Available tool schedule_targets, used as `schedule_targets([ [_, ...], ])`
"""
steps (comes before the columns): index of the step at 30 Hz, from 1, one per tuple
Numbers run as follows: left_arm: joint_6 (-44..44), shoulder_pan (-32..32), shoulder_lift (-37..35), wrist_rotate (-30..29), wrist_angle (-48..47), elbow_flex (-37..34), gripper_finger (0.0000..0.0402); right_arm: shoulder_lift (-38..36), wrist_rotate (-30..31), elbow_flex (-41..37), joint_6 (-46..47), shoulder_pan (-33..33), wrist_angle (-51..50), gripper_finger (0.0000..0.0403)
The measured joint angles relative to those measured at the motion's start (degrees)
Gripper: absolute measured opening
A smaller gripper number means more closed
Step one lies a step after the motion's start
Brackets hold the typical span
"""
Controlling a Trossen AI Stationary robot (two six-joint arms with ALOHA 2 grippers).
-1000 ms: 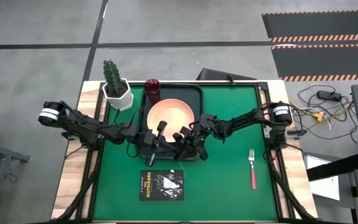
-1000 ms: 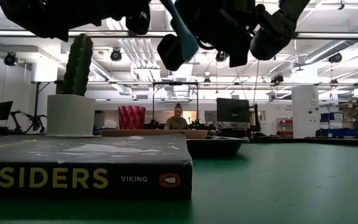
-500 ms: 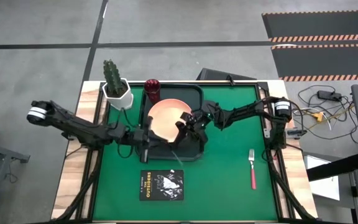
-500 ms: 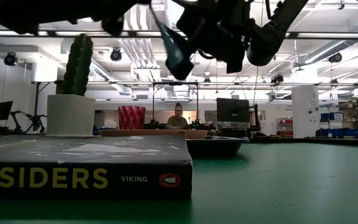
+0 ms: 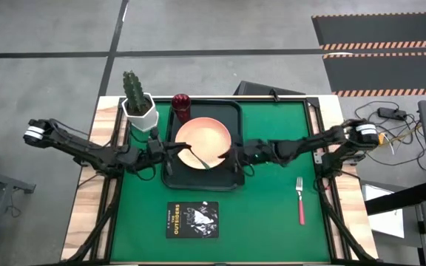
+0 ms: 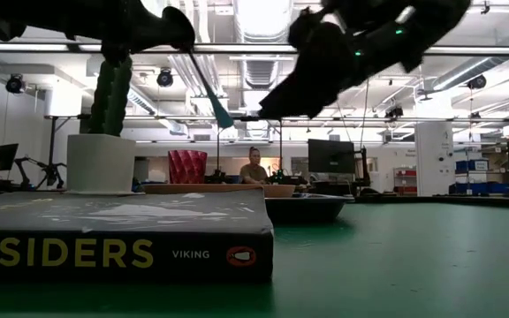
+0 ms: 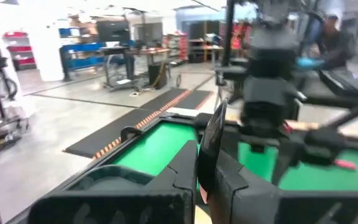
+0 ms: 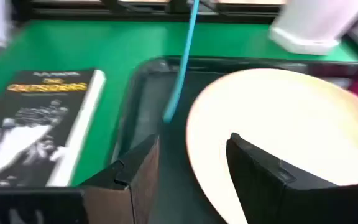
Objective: Pick and place plate/cup/fork/spoon on tray
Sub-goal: Put the blue spoon on the black tray below the orange plate
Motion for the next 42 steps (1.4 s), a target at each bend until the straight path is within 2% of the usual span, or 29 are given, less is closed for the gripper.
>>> schedule_targets([
  [4, -0.6, 0.0, 0.7, -4.4, 0.0, 0.1, 0.0000, -2.8, 8.0, -2.6, 2.0, 4.3, 2.9, 0.0176],
  [7, -2.7, 0.0, 1.9, -5.8, 2.9, 0.3, 0.0000, -2.2, 16.2, -2.9, 1.7, 7.9, 4.7, 0.0176],
  [12, -6.8, 0.1, 5.0, -10.3, 8.3, 0.4, 0.0000, 3.5, 32.8, -2.3, -7.5, 13.5, 20.5, 0.0176],
  [14, -8.8, 0.1, 5.7, -11.3, 8.6, 0.4, 0.0000, 5.7, 37.2, -1.1, -11.4, 14.2, 26.8, 0.0176],
  [17, -12.4, 0.1, 7.4, -11.2, 9.4, 1.1, 0.0000, 9.1, 38.5, 2.3, -15.5, 14.3, 31.2, 0.0176],
  [22, -14.2, 0.0, 10.2, -11.3, 12.7, 1.9, 0.0000, 13.7, 39.8, 9.8, -20.1, 12.9, 31.6, 0.0169],
  [27, -14.7, 0.0, 10.5, -11.3, 14.6, 1.8, 0.0000, 17.5, 48.2, 14.5, -24.9, 12.7, 31.1, 0.0147],
  [37, -15.4, 0.0, 10.0, -10.9, 15.3, 1.8, 0.0000, 19.8, 50.0, 19.1, -23.4, 11.6, 24.0, 0.0092],
  [42, -15.4, 0.0, 10.0, -10.9, 15.2, 1.8, 0.0000, 19.7, 49.9, 19.1, -22.6, 11.4, 22.4, 0.0047],
])
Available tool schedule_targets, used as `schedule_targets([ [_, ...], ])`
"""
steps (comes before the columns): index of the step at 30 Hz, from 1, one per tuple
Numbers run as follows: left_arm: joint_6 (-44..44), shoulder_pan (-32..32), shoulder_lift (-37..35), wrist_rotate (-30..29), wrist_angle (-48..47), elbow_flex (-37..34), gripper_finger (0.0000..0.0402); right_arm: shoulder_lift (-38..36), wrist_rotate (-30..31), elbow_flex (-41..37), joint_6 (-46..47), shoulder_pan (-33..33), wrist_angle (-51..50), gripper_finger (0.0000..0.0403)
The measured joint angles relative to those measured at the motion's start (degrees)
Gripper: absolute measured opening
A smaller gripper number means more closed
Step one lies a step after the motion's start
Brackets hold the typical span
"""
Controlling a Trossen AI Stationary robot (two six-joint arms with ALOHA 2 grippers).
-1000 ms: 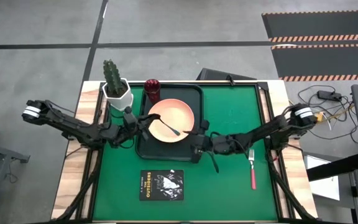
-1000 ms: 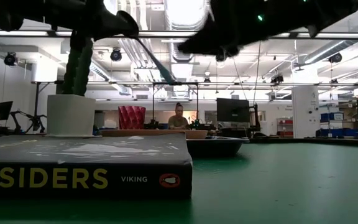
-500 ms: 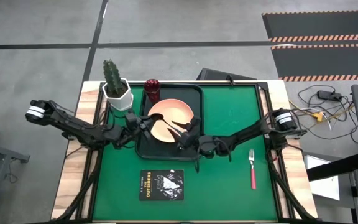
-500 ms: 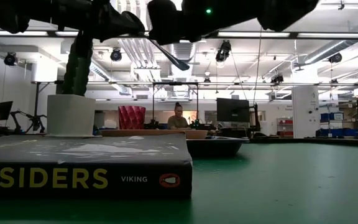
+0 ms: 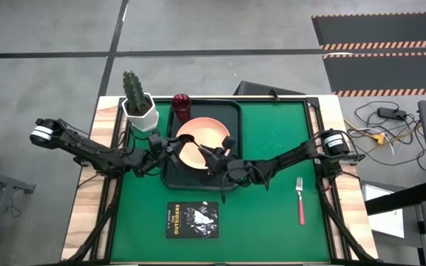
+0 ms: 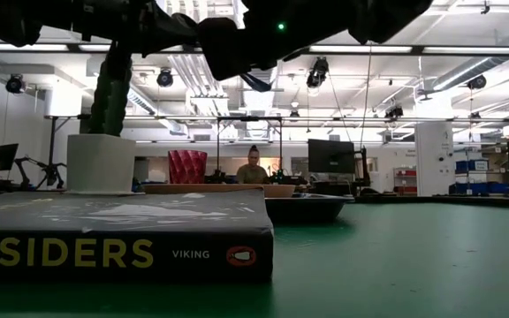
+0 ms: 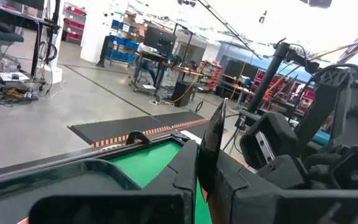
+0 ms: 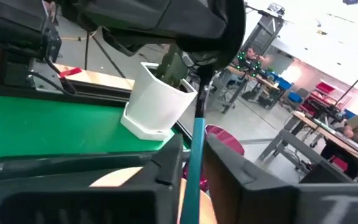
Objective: Pick and place plate/cup/fork/spoon on tray
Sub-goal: Put the blue spoon on the black tray below the orange plate
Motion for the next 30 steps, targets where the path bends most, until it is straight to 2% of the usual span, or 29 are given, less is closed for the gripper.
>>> schedule_targets([
  [4, 0.2, 0.0, 0.0, -0.2, 0.0, -0.3, 0.0000, -0.2, 0.0, 0.0, 1.4, 0.0, -0.9, 0.0014],
  [15, 0.1, 0.0, -0.4, 0.8, -2.4, -1.2, 0.0000, -2.9, -3.7, 0.0, 9.9, -0.5, -11.7, 0.0009],
  [19, 0.1, 0.0, -1.0, 3.5, -2.6, -1.6, 0.0005, -5.4, -7.9, 0.0, 14.5, -1.3, -17.4, 0.0009],
  [25, 0.5, 0.0, -2.3, 7.0, -5.3, -1.7, 0.0072, -7.4, -16.7, 0.0, 21.5, -3.6, -24.7, 0.0008],
  [30, 1.1, 0.0, -6.5, 7.4, -12.7, -1.7, 0.0138, -9.4, -26.8, 0.0, 29.0, -6.1, -33.4, 0.0008],
])
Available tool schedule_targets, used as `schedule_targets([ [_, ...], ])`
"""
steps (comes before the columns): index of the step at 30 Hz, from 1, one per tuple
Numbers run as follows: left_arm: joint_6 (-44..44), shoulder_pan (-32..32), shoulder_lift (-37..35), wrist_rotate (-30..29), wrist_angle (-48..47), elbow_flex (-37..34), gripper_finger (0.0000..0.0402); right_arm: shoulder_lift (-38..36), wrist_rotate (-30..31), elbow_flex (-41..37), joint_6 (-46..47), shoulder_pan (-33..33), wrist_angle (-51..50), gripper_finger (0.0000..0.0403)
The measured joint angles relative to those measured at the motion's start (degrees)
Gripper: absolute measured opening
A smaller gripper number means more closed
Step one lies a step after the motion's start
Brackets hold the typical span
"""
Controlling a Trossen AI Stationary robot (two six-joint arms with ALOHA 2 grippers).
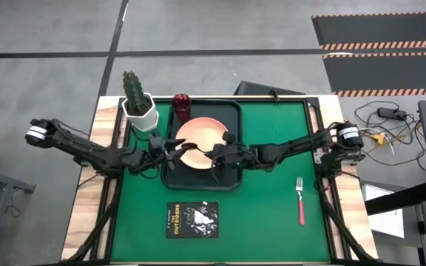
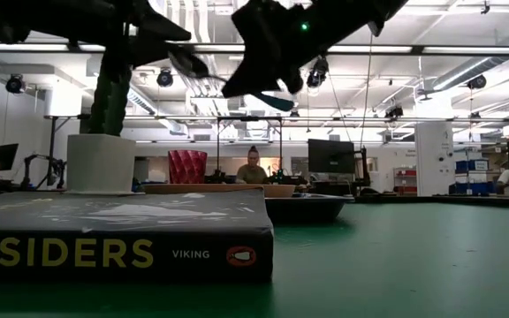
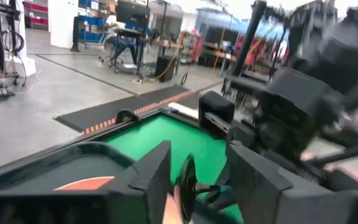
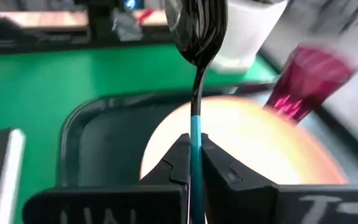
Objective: Pick and place plate/cup/fork/spoon on tray
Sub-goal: Put the blue spoon on the black tray below the orange plate
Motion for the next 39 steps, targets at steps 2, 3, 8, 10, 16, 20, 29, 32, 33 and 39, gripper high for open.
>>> schedule_targets([
  [2, 0.8, 0.0, -2.8, 0.2, -4.4, 0.0, 0.0156, -0.9, -5.4, 0.0, 2.9, -1.1, -4.7, 0.0008],
  [3, 0.9, 0.0, -4.1, 0.2, -6.4, 0.0, 0.0163, -1.3, -8.6, 0.0, 4.5, -1.6, -6.9, 0.0008],
  [8, 0.8, 0.0, -11.1, 0.3, -15.3, 0.0, 0.0180, -1.7, -31.0, 0.0, 12.5, -4.2, -17.7, 0.0008],
  [10, 0.8, 0.0, -13.1, 0.3, -16.0, 0.0, 0.0180, -0.9, -37.1, 0.0, 14.7, -4.3, -21.8, 0.0008],
  [16, 1.5, 0.0, -16.2, 0.3, -16.5, 0.0, 0.0180, 2.4, -39.9, 0.0, 19.7, -4.3, -29.0, 0.0008],
  [20, 2.2, 0.0, -16.0, 0.3, -16.5, 0.0, 0.0180, 4.2, -39.8, 0.0, 23.7, -4.8, -25.5, 0.0008],
  [29, 2.1, 0.0, -13.9, 0.3, -16.6, 0.1, 0.0180, 4.2, -37.9, 0.0, 28.4, -6.3, -18.3, 0.0008],
  [32, 2.2, 0.0, -13.6, 0.3, -16.4, 0.1, 0.0180, 5.2, -37.0, 0.0, 28.8, -6.1, -16.2, 0.0008],
  [33, 2.2, 0.0, -13.6, 0.3, -16.3, 0.1, 0.0180, 6.1, -37.0, 0.0, 29.0, -6.0, -15.4, 0.0008],
  [39, 3.8, 0.0, -13.6, 0.3, -15.1, 0.1, 0.0180, 10.4, -37.4, 0.0, 30.4, -5.8, -9.0, 0.0008],
])
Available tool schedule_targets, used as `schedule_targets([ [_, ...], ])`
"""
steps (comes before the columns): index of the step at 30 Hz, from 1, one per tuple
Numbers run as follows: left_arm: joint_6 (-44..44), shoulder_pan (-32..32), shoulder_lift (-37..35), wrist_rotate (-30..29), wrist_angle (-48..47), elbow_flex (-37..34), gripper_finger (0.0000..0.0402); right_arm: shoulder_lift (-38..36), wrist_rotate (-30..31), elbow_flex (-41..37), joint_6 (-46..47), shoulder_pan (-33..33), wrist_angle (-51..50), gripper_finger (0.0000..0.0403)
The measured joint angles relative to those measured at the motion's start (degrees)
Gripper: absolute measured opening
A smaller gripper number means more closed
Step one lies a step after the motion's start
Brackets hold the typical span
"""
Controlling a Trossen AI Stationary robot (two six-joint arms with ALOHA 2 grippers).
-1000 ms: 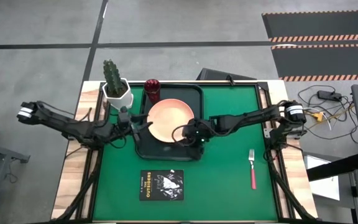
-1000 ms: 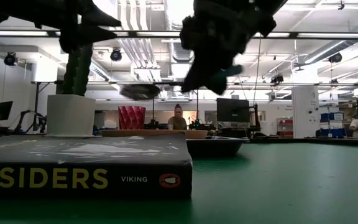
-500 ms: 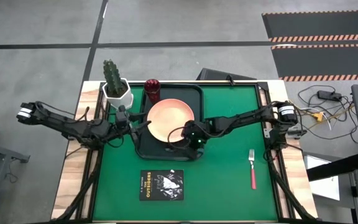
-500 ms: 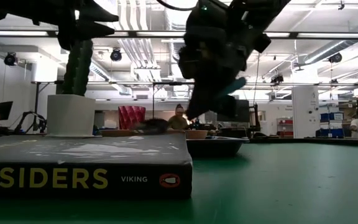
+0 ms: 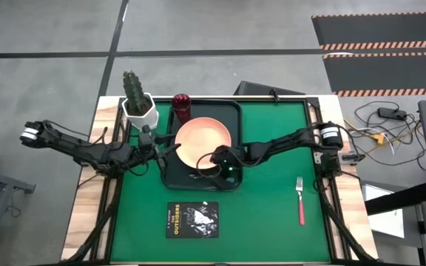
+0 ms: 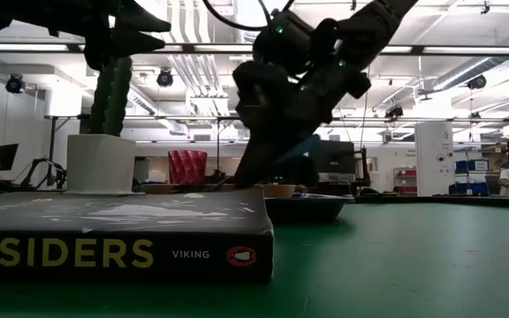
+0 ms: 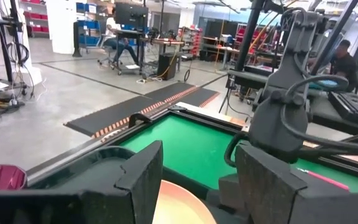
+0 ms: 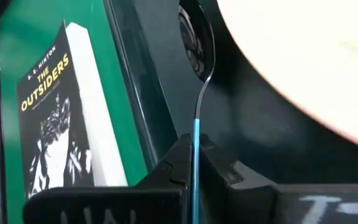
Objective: Pick and place plate/cup/fork/spoon on tray
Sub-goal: Put the blue spoon on the black tray below the orange plate, then put the pink fork on the black tray above the orange plate
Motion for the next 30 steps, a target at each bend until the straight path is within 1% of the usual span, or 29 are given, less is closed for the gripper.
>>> schedule_targets([
  [4, 0.2, 0.0, 0.0, 0.0, 0.1, 0.0, 0.0180, 1.4, 0.3, 1.0, -0.5, 0.0, 0.7, 0.0009],
  [7, 0.2, 0.0, -0.1, 0.0, 0.0, 0.0, 0.0180, 1.9, 0.6, 1.7, -1.4, 0.1, 1.0, 0.0018],
  [16, 0.2, 0.0, 0.1, 0.0, 0.1, 0.0, 0.0180, 2.0, 1.0, 2.1, -1.8, -0.4, -0.5, 0.0106],
  [20, 0.2, 0.0, 0.1, 0.0, 0.0, 0.0, 0.0180, 1.1, 0.5, 2.4, -2.8, -0.9, -4.7, 0.0129],
  [24, 0.2, 0.0, 0.2, 0.0, -0.4, 0.0, 0.0180, -1.5, -0.7, 2.6, -6.9, -0.7, -10.8, 0.0133],
  [30, 0.2, 0.0, 0.6, 0.1, -0.3, -0.1, 0.0180, -6.6, -0.9, 2.5, -7.5, 1.3, -23.3, 0.0111],
])
